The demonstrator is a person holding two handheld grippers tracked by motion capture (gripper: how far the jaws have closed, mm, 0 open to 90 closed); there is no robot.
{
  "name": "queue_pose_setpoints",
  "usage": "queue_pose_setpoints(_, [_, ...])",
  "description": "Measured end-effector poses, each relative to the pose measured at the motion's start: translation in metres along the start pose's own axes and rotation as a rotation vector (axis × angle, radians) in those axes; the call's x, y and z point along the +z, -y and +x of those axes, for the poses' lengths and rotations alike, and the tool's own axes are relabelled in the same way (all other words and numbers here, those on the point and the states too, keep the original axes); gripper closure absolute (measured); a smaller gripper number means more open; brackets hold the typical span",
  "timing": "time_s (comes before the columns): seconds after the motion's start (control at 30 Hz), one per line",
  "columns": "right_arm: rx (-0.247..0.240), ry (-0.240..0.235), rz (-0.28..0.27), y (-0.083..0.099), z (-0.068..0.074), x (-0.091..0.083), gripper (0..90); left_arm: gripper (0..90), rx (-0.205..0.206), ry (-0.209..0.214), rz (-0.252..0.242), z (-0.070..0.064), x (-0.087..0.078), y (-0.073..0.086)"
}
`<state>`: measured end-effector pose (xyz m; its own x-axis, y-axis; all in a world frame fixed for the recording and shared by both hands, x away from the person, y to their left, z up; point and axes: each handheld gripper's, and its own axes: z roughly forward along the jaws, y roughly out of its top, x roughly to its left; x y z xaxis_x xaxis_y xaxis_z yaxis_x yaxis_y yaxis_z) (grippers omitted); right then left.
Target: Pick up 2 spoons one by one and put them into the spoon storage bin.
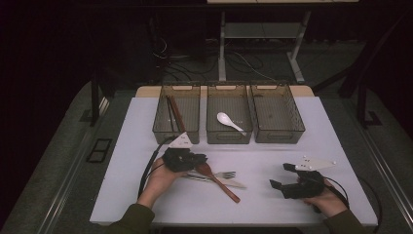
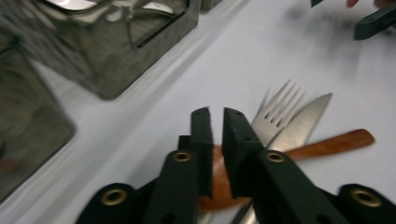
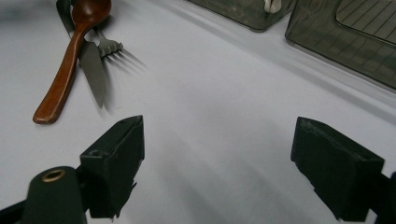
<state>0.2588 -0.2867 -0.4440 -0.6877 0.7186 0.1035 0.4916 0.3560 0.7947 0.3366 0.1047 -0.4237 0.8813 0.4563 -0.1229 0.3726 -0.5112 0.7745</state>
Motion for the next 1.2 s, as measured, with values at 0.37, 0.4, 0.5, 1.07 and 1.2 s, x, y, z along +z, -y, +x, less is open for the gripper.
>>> queue_pose_setpoints(0.37, [-0.005, 0.001, 0.000, 0.000, 0.000, 0.000, 17.6, 89.2, 0.017, -0.028, 0.123, 0.006, 0.033, -0.009])
queue_pose_setpoints(0.4, [-0.006, 0.000, 0.000, 0.000, 0.000, 0.000, 17.6, 89.2, 0.028, -0.033, 0.130, 0.007, 0.033, -0.009])
queue_pose_setpoints(0.5, [-0.006, 0.001, 0.003, 0.000, 0.000, 0.000, 17.6, 89.2, 0.028, -0.027, 0.146, 0.007, 0.034, -0.007])
queue_pose_setpoints(1.07, [-0.008, 0.007, 0.000, 0.000, 0.000, -0.002, 17.6, 89.1, 0.027, -0.028, 0.160, 0.006, 0.014, 0.005])
queue_pose_setpoints(1.2, [-0.010, 0.008, 0.001, 0.000, 0.000, -0.002, 17.6, 89.1, 0.026, -0.019, 0.168, 0.005, 0.013, 0.007])
